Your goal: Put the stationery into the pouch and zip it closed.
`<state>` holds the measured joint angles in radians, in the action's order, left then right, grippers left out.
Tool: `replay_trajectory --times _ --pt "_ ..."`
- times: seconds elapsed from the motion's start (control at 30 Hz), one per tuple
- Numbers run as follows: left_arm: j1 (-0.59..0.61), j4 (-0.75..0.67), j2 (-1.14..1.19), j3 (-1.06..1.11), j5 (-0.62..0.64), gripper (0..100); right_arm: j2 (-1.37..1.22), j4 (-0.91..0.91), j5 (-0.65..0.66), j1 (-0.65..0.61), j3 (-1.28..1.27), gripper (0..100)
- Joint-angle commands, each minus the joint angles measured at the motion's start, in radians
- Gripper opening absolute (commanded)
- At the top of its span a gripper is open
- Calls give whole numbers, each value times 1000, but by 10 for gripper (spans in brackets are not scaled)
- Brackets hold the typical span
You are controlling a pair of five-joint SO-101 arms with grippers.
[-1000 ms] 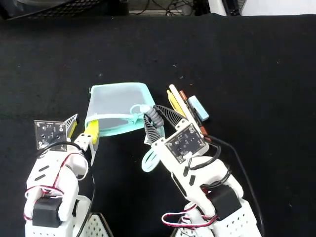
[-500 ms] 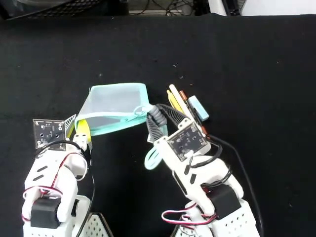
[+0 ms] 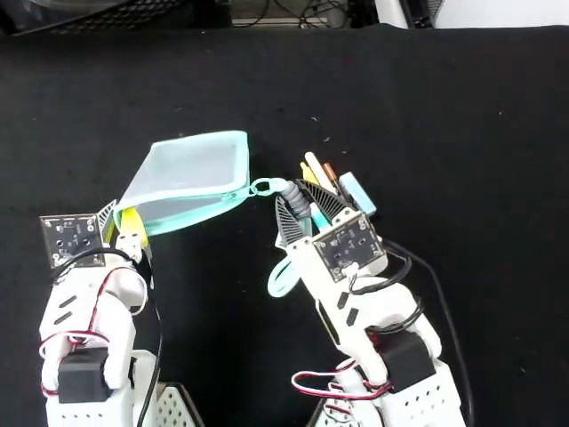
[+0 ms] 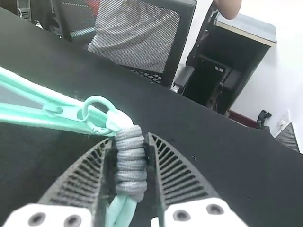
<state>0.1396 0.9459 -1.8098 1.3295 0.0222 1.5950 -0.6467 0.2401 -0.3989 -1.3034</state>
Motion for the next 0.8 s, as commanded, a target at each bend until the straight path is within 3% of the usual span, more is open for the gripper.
replay_trajectory --times 0.0,0.1,0.2,0.27,0.57,0.77 --pt "25 -26 -8 1 -3 30 2 20 -8 -44 8 15" --pt "-16 -23 -8 4 -3 30 2 -31 -2 -129 15 64" --pt "-51 -28 -8 28 -3 30 1 -97 -2 -213 25 237" --pt "-58 -35 -8 48 -6 31 1 -153 -2 -245 48 301" --pt "-53 -189 0 176 -2 32 -1 -272 -6 -239 173 234" --pt "51 -146 -6 151 -43 33 -79 -158 -44 15 125 233"
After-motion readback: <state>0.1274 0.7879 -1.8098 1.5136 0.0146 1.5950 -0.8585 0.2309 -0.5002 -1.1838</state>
